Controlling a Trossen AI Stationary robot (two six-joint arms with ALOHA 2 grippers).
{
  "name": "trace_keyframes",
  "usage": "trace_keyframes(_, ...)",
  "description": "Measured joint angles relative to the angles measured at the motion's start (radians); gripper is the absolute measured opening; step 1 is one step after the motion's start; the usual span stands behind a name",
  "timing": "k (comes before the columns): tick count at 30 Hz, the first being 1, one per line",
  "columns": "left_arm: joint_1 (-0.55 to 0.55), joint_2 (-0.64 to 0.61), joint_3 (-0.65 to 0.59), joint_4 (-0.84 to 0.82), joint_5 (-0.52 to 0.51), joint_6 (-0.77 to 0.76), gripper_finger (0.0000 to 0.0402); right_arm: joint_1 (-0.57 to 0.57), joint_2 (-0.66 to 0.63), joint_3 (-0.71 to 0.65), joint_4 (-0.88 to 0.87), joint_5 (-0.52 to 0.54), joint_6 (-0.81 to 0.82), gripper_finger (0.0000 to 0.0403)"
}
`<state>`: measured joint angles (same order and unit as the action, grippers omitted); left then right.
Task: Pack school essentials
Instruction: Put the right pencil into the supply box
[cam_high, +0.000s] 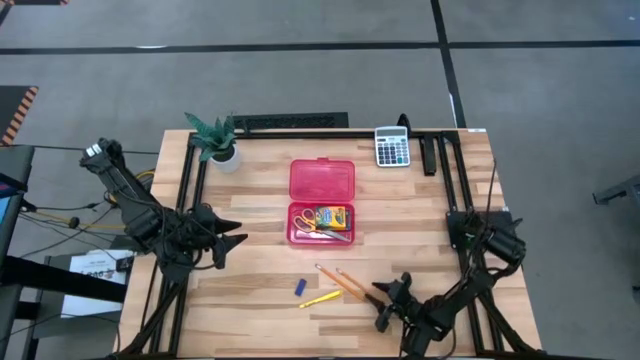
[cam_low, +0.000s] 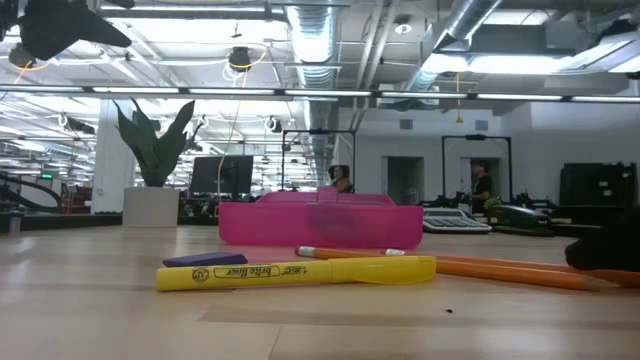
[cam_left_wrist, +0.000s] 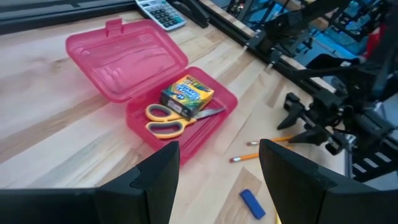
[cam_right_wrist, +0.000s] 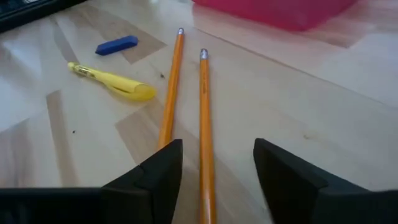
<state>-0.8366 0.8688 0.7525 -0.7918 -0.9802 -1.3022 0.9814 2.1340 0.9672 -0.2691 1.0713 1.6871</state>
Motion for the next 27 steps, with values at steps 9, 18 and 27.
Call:
trace_keyframes(9,0.04,0.0,0.0,-0.005,0.016,0.0,0.0208,-0.011,0.018,0.034,-0.057,-0.006,-0.126,0.0138)
trace_keyframes(18,0.053,0.0,0.0,-0.004,0.032,-0.003,0.0208,-0.019,0.014,0.034,-0.071,0.0,-0.109,0.0012)
trace_keyframes(27,0.053,0.0,0.0,-0.004,0.024,0.006,0.0208,-0.081,-0.14,0.029,-0.176,-0.099,-0.115,0.0007)
